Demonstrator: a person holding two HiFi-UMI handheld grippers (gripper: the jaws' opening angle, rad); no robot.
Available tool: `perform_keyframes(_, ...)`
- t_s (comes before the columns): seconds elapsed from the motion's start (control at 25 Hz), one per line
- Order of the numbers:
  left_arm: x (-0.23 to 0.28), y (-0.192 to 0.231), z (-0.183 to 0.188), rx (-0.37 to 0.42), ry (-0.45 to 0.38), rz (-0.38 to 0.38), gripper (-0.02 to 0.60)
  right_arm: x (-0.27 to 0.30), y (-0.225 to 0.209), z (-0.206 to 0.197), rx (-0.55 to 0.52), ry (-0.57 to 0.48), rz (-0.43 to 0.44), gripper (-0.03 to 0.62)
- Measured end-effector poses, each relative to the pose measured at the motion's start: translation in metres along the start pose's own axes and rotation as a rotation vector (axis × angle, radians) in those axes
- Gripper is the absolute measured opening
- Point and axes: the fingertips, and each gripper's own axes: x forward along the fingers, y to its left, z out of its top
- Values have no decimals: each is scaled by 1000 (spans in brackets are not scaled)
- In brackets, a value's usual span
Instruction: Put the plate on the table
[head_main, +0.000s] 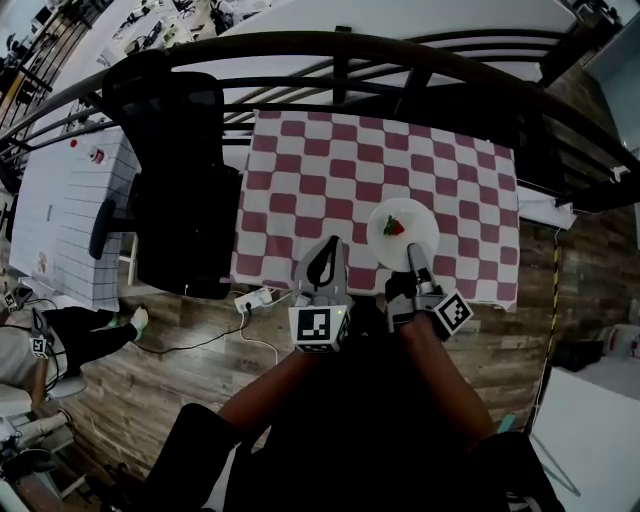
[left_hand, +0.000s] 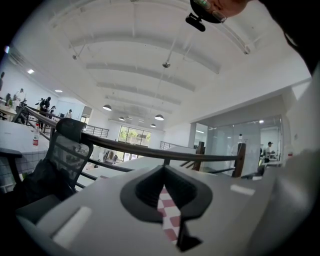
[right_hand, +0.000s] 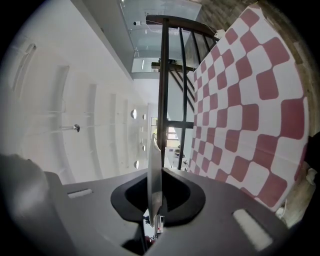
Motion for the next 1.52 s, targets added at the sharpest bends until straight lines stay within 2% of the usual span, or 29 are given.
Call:
perform_keyframes(0.2,36,-13,-10,-6,32,-8,9,24,-14,28,4,6,1,15)
perform_keyframes(0.36,64,-14,-12,33,31,9,9,45,-29,44,-10,31,-5,17)
perform_keyframes(0.56,93,-15,-22,31,57,31,9,81,-30,59,-46,85,54,17)
perform_keyframes(0.72,111,-10,-27,30,67,58,9,105,-42,64,-74,144,81,15)
perform_keyframes(1.04,135,11,-30,15,91,140,9,129,-94,67,-96,247,40,17)
perform_keyframes(1.28,142,5,-48,21,113,131,9,142,-122,63,-147,312,81,17)
perform_keyframes(1.52,143,4,-54,9,126,137,9,141,-154,60,-138,349,63,16)
